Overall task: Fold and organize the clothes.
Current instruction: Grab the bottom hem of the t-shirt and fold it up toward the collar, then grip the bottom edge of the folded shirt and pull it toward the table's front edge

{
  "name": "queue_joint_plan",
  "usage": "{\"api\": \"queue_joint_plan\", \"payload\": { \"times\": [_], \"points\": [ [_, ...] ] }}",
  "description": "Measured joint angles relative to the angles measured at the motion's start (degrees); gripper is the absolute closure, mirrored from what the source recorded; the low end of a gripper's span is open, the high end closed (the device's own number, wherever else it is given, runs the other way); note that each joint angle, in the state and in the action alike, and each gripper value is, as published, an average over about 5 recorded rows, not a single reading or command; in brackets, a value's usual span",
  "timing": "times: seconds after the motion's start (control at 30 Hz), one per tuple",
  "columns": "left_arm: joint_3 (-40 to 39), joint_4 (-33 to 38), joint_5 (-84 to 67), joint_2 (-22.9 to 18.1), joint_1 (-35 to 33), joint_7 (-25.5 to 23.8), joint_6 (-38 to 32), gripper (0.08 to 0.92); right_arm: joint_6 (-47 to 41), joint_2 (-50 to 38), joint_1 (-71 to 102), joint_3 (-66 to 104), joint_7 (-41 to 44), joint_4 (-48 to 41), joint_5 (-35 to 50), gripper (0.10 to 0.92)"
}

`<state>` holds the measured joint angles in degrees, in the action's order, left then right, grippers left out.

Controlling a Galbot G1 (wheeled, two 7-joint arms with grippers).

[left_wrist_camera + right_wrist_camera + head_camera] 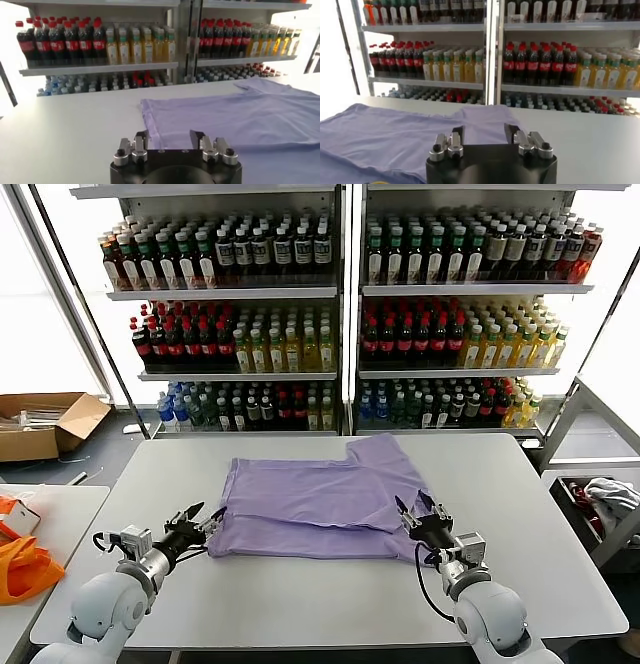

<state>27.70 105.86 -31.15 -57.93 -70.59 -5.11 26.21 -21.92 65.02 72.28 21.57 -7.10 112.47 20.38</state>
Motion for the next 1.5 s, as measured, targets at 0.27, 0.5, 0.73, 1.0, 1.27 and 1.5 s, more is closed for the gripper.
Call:
{"api": "queue_joint_plan", "payload": {
  "times": [0.27,0.5,0.73,1.0,1.27,1.5],
  "points": [
    [-0.69,2.2,2.68,-2.5,-3.79,0.46,0.14,0.187,-2.76,1.0,7.7,2.58,-2.89,3.88,-1.6,0.203],
    [-0.89,1.95,3.63,-3.64,-4.53,0.61,0.62,0.177,-3.82,1.23,11.69,3.89,-3.58,5.61,-1.57,0.301],
    [-0.36,1.15,4.1,-3.94,-5.25,0.66,0.93,0.301,-4.72,1.55,13.27,3.56,-3.87,5.77,-1.2,0.501],
    [-0.06,0.3,4.76,-3.74,-5.87,-0.18,0.99,0.535,-4.67,1.37,14.1,3.18,-3.63,5.73,0.22,0.735],
    [0.11,-0.1,5.6,-3.78,-6.38,-0.77,0.68,0.76,-3.69,1.13,14.82,3.21,-2.52,5.57,2.26,0.917],
    [0.6,0.42,6.33,-3.69,-7.38,-1.18,0.24,0.902,-3.0,0.28,16.32,4.22,-1.13,7.21,4.32,0.92]
  ]
}}
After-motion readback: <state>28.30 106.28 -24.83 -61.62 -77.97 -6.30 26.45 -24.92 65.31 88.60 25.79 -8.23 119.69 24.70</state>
